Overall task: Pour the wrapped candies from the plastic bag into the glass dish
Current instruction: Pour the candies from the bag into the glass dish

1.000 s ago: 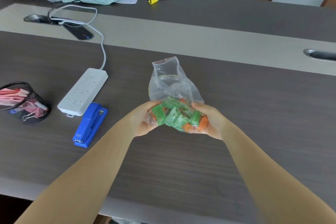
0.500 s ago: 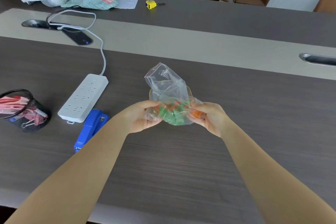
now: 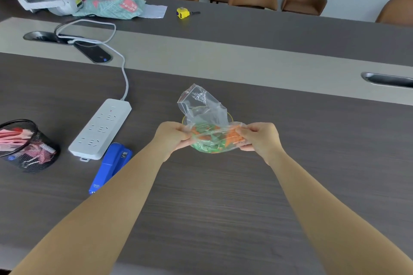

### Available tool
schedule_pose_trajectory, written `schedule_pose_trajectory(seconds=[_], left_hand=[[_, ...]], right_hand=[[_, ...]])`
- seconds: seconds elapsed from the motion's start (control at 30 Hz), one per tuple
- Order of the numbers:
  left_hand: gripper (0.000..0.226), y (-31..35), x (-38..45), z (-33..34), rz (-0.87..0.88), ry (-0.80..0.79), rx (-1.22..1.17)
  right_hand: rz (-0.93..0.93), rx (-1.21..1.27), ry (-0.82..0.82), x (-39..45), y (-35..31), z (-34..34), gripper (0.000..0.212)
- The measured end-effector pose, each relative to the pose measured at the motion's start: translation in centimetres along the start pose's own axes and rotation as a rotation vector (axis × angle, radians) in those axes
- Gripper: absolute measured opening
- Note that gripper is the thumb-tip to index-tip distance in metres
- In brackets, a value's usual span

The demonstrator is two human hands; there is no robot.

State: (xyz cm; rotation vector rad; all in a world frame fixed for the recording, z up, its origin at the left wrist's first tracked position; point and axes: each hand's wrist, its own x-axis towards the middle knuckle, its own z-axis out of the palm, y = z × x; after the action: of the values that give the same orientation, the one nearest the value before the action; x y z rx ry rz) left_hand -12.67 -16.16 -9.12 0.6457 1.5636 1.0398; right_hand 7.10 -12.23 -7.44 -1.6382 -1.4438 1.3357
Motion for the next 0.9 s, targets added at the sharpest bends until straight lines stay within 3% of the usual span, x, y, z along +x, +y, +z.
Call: schedule_pose_trajectory(seconds=[0.07,0.17,0.3,0.37,0.5,0.57,0.63,0.9], left_hand=[[0.007,0.3,0.3,0.1,0.046,0.050,0.069],[0.005,0.8,0.5,0.0,0.094,0.079,0.075],[0.037,1.3,0.3,-0.3,0.144,0.033,0.188],[0.041,1.4,0.2,-0.4,0.162,-0.001,0.178],[0.031,1.9,0.3,-0.3,0.225,0.005,0.159],[0.021,2.3,0.4,-0.3,0.254,0.016,0.164],[0.011,2.9,0.5,-0.3,0.251,0.013,0.176],[0.020,3.9,1.3,-0.4,0.116,-0.052,0.085]], right_hand=[[-0.009,-0.030,0.021,0.4,-0.2,-0.1,0.021],[-0.018,0.027,-0.002,0.6,-0.6,-0.3,0.027],[-0.021,0.193,-0.068,0.4,-1.1,-0.2,0.023],[-0.041,0.174,-0.065,0.5,-1.3,-0.2,0.024],[-0.103,0.096,-0.030,0.9,-2.1,-0.1,0.026],[-0.121,0.073,-0.004,1.1,-2.5,-0.1,0.010],[-0.121,0.066,0.020,1.2,-2.8,-0.1,0.017],[0.015,0.187,-0.071,1.7,-3.4,-0.4,0.023]])
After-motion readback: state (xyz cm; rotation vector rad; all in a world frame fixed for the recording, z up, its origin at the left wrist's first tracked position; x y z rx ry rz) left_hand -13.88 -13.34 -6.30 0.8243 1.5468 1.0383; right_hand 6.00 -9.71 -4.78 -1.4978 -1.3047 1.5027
